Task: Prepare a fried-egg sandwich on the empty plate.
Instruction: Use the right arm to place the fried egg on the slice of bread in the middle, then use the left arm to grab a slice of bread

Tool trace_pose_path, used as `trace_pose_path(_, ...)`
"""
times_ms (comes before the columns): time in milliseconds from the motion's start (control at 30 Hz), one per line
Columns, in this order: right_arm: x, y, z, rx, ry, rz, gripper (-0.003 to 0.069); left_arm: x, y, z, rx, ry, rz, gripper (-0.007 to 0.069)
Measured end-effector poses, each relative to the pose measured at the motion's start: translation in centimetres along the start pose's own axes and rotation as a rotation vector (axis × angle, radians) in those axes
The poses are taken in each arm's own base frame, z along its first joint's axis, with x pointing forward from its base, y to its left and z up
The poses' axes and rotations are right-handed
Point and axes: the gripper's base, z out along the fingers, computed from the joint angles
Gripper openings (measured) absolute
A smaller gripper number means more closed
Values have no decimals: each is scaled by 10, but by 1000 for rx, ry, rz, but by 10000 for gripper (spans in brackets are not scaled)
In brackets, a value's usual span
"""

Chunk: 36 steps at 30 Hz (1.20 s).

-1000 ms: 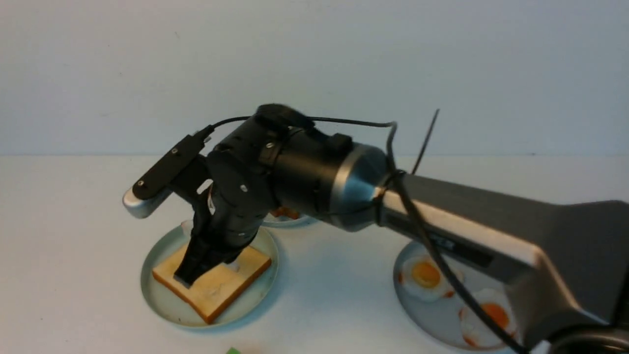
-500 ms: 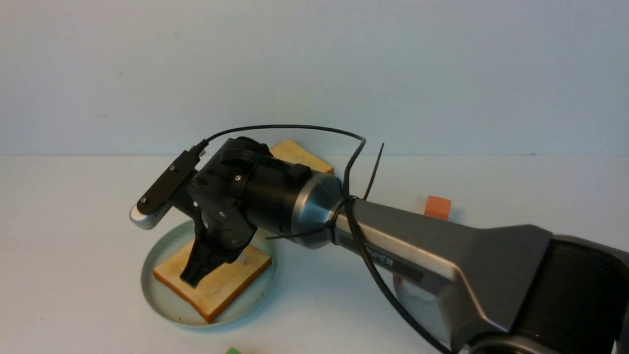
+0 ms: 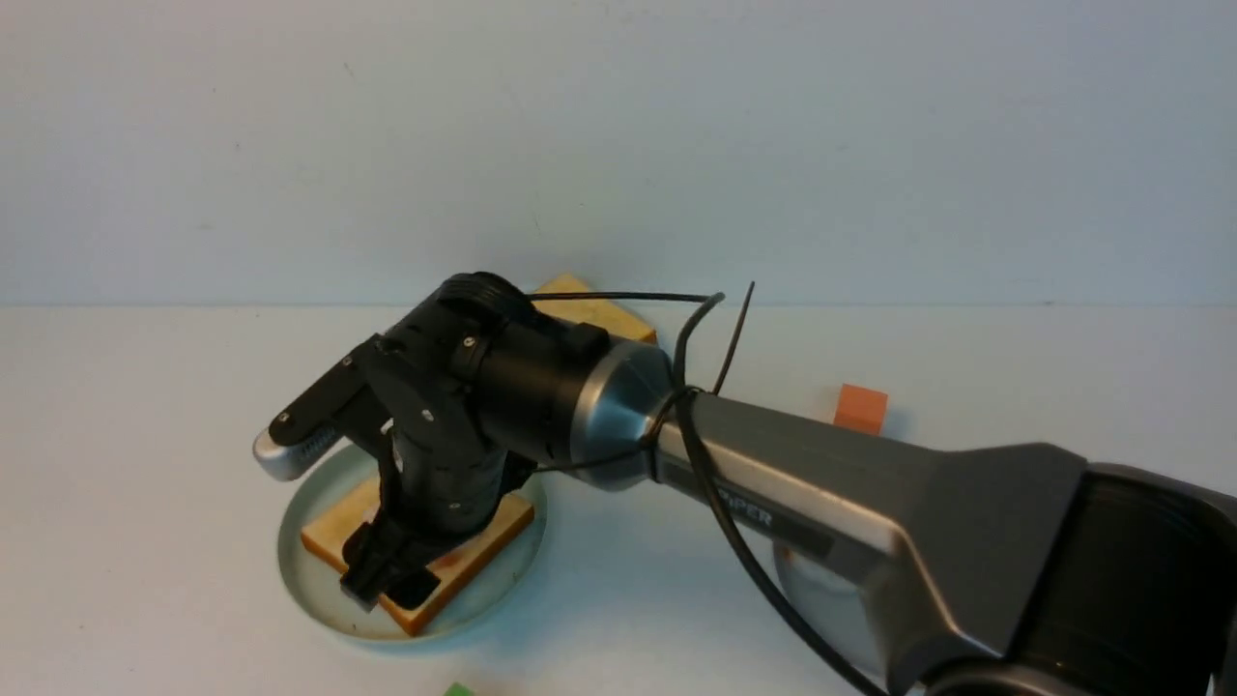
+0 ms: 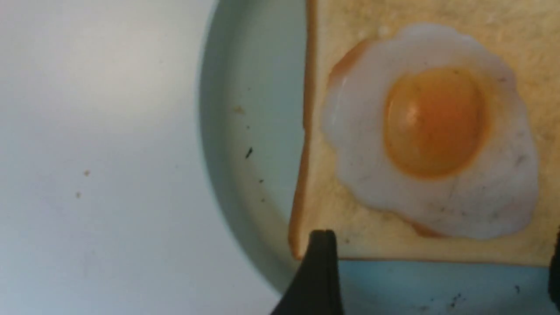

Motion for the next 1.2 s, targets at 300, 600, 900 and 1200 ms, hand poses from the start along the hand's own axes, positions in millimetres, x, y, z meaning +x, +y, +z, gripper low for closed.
trace_pose_path(300, -9, -10, -74, 61, -71, -55, 545, 6, 0, 0, -4, 64, 0, -10)
trace_pose_path(600, 21, -124, -102, 115, -12, 204, 419, 6, 1, 3, -15, 86, 11, -10)
trace_pose_path(900, 33, -145, -127, 70, -40, 287, 211, 14, 5, 48, -44, 298, -6, -10)
trace_pose_path(1200, 83, -118, -226, 89, -102, 284, 3, 7, 8, 150, -77, 700, -32, -10)
